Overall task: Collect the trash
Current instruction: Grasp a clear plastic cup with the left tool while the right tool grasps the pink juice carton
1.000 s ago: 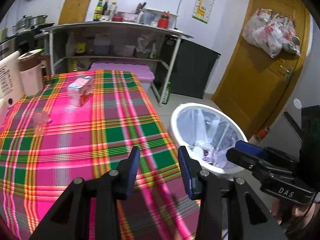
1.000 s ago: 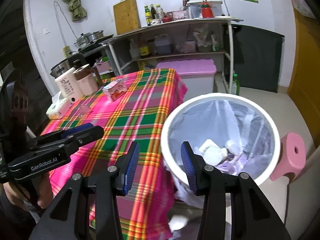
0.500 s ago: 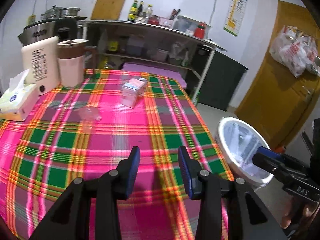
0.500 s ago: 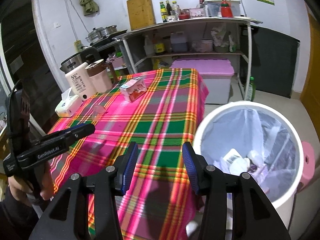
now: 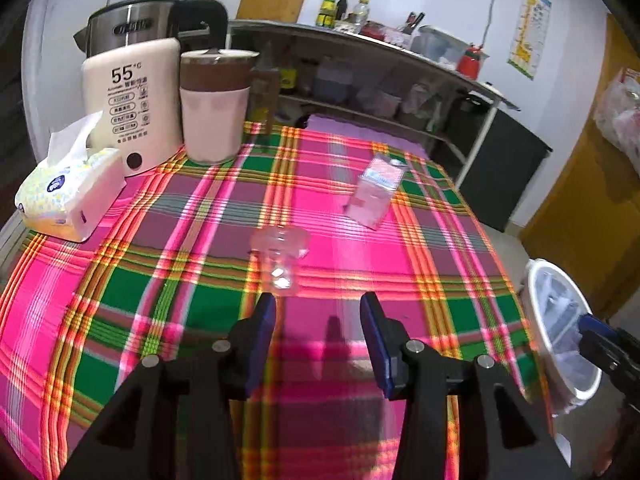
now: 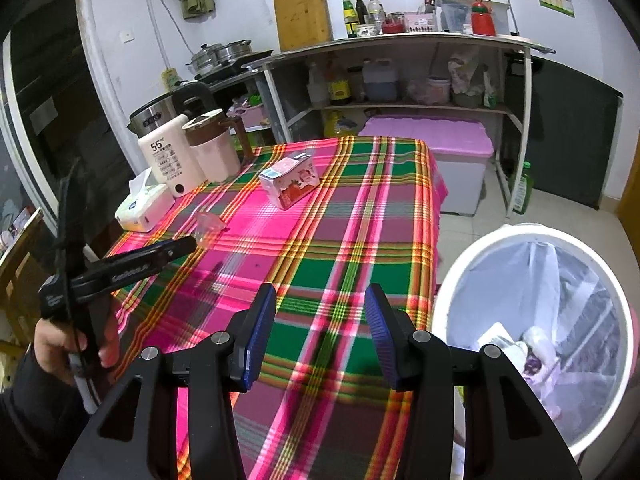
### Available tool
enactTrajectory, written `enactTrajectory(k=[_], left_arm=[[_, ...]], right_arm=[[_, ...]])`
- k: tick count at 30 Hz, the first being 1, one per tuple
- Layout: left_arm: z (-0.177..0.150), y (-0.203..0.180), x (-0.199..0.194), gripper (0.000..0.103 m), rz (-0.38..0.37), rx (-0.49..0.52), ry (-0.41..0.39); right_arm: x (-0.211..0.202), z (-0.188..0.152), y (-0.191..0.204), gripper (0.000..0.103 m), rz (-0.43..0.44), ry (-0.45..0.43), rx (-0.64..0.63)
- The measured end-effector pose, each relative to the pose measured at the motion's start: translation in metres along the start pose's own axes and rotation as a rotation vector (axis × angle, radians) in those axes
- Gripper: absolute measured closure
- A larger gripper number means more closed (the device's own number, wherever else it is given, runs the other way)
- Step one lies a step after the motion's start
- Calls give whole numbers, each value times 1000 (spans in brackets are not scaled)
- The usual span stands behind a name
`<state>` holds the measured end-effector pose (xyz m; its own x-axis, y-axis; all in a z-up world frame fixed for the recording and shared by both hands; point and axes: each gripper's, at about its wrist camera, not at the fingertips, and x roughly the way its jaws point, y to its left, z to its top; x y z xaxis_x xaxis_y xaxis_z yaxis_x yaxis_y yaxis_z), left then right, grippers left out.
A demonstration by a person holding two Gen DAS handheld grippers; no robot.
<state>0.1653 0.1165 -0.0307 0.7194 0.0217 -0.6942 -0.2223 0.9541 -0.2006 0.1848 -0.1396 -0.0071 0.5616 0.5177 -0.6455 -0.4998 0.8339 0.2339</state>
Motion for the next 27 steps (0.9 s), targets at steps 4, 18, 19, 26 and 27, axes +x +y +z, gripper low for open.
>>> enactTrajectory(k=[4, 18, 19, 26, 27], left_arm=[[7, 7, 17, 57, 21, -13, 24], [14, 17, 48, 74, 11, -42, 72], [13, 18, 46, 74, 4, -43, 69], [9, 22, 29, 74, -44, -45, 27], [9, 24, 26, 74, -48, -50, 19]], right_arm=[[9, 5, 1, 56, -2, 9, -5], [49, 28, 17, 55, 15, 36, -8], [52, 31, 19, 54, 17, 35, -8], [91, 58, 41, 51, 20, 35, 7], [95, 61, 44, 51, 15, 34, 9]])
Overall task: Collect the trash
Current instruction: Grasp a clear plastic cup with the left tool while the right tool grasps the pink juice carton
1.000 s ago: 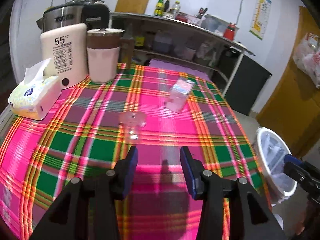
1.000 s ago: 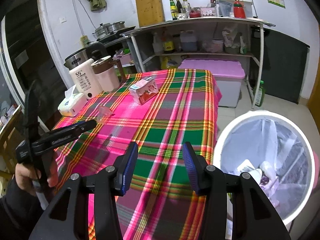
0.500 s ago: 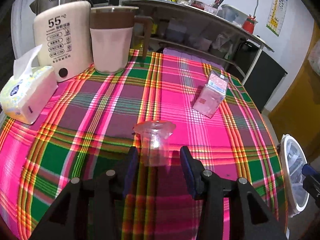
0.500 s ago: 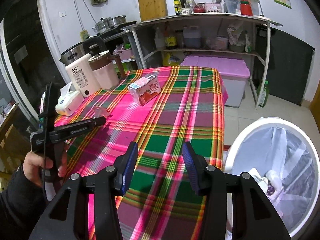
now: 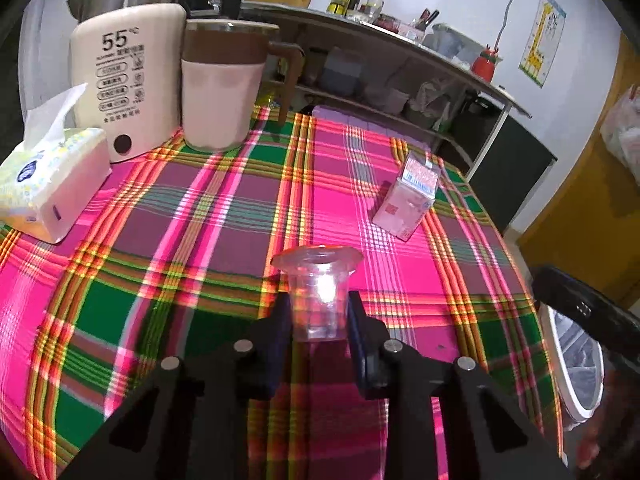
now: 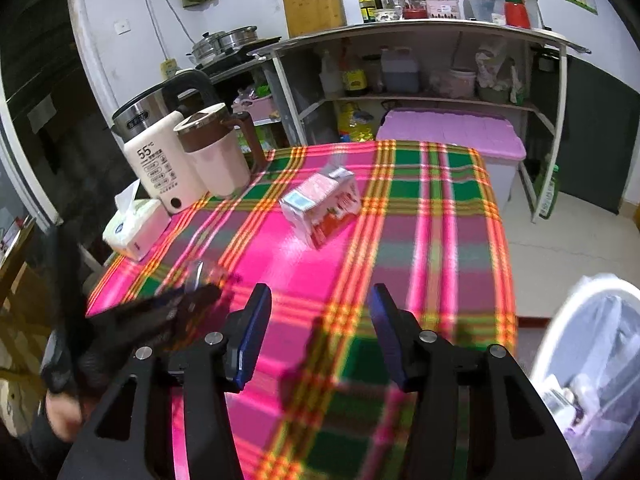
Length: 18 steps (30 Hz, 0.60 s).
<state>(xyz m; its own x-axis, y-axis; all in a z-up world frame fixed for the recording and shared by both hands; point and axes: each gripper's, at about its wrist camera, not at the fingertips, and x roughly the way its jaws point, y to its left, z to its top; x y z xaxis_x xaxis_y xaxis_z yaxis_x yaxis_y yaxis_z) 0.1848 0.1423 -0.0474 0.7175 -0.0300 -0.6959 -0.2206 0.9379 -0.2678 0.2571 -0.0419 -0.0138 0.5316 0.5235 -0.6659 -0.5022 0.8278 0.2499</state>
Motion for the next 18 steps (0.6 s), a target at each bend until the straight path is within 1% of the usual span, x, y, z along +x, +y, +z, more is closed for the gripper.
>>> enactTrajectory(k=[4, 9, 15, 18], left_arm=[[-1, 12, -10, 74, -10, -28, -30], [-1, 27, -18, 74, -28, -61, -56], [-3, 36, -19, 74, -51, -76, -63], [-4, 40, -18, 74, -69, -89, -60]], right_arm=[[27, 17, 16, 51, -25, -3, 5], [58, 34, 29, 51, -94, -7, 25], [80, 46, 29, 50, -194, -18, 83], [87, 50, 29, 50, -217, -22, 102]])
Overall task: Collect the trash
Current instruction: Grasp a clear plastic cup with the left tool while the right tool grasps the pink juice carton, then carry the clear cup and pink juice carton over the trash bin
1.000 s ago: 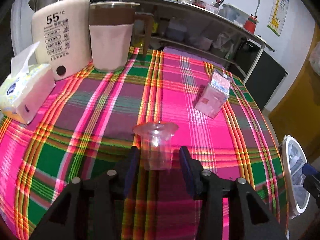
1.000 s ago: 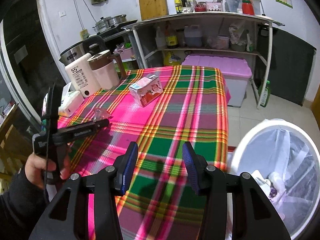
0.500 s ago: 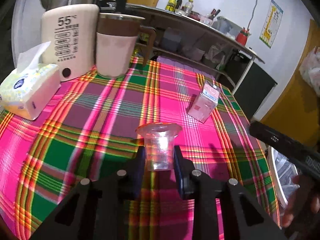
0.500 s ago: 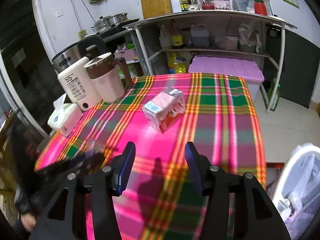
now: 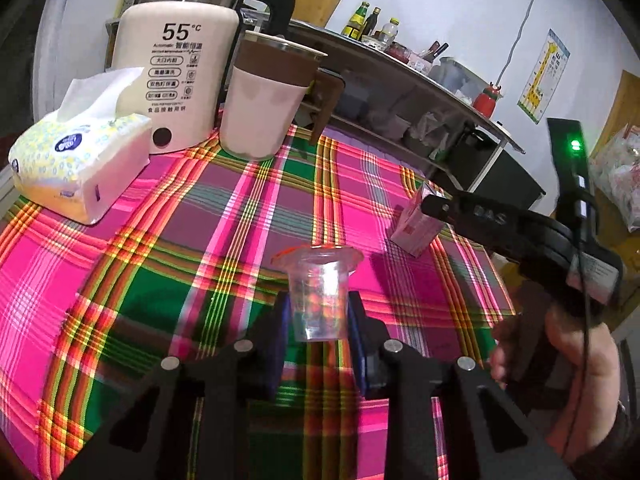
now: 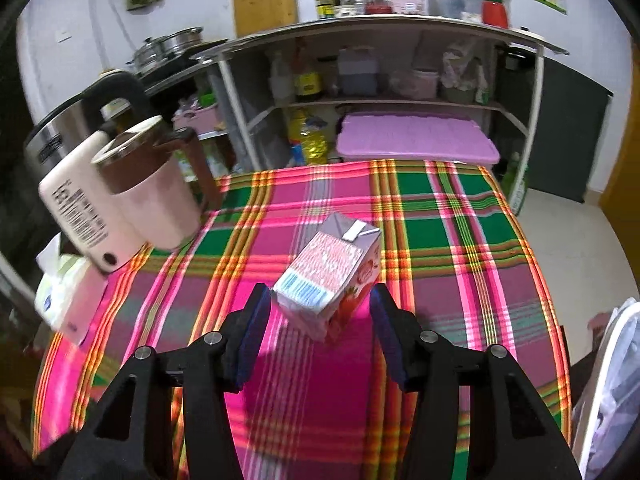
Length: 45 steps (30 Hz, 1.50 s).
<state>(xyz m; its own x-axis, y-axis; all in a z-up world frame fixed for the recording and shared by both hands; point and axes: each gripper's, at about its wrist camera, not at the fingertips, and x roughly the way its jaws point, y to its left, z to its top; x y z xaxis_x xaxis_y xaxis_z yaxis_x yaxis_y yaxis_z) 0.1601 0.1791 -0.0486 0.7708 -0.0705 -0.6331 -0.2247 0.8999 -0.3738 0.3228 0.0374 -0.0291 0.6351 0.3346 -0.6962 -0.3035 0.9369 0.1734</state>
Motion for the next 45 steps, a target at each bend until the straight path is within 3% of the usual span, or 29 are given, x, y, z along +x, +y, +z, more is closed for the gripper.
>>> enactTrajectory(k=[15, 23, 34, 36, 45], left_arm=[[2, 9, 4, 74, -42, -33, 10], [2, 10, 4, 74, -45, -38, 11], [1, 10, 6, 74, -51, -38, 16], [1, 10, 6, 74, -50, -37, 18], [0, 2, 3, 74, -12, -5, 2]], right_arm=[[9, 9, 8, 46, -145, -28, -14], [-4, 8, -18, 46, -127, -18, 67], [24, 5, -3, 46, -115, 53, -34], [23, 4, -6, 67, -105, 51, -34], [-10, -4, -20, 68, -38, 20, -32]])
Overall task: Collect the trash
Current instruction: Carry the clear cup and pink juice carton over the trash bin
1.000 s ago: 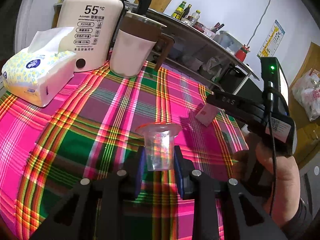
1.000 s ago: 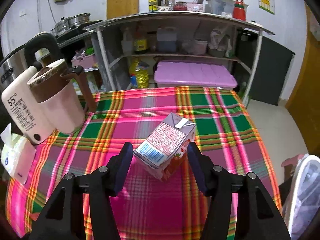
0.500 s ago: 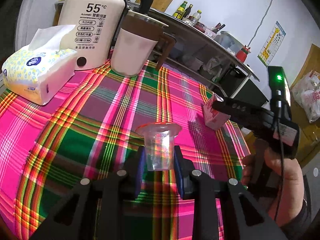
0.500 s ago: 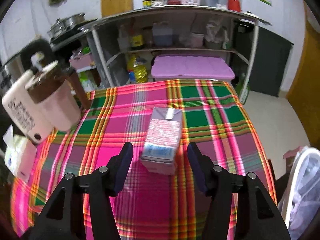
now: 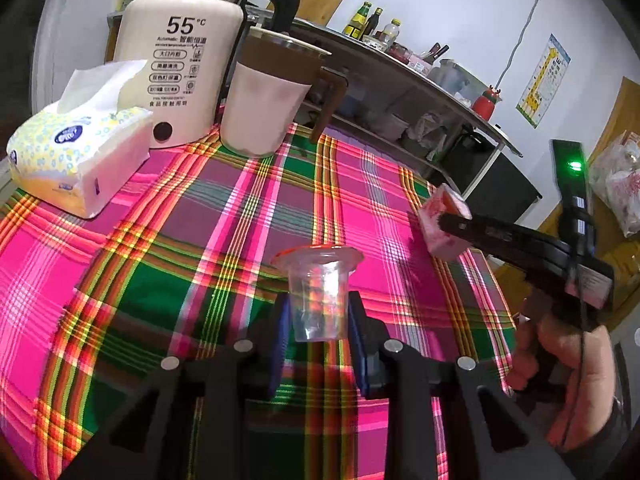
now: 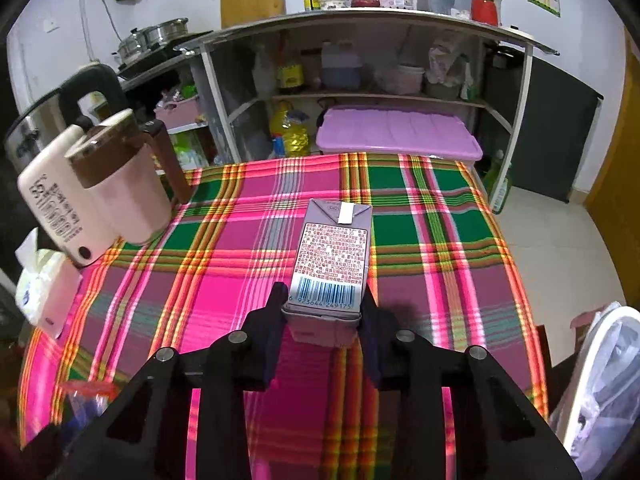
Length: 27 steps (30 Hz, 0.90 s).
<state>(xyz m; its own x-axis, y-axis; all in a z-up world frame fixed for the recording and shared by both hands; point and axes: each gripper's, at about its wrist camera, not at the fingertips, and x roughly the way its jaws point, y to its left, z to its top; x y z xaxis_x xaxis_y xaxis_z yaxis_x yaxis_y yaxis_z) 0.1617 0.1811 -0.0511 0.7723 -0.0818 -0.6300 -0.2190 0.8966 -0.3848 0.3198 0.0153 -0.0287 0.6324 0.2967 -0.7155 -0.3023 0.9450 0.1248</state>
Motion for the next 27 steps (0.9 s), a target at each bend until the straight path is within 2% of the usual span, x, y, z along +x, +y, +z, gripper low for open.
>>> enactTrajectory(k=[12, 27], left_arm=[[-18, -38, -27, 74, 29, 78, 3], [-47, -111, -66, 74, -6, 212, 1]], right_arm=[[-84, -53, -31, 68, 100, -28, -19], [-173, -105, -64, 68, 131, -101, -47]])
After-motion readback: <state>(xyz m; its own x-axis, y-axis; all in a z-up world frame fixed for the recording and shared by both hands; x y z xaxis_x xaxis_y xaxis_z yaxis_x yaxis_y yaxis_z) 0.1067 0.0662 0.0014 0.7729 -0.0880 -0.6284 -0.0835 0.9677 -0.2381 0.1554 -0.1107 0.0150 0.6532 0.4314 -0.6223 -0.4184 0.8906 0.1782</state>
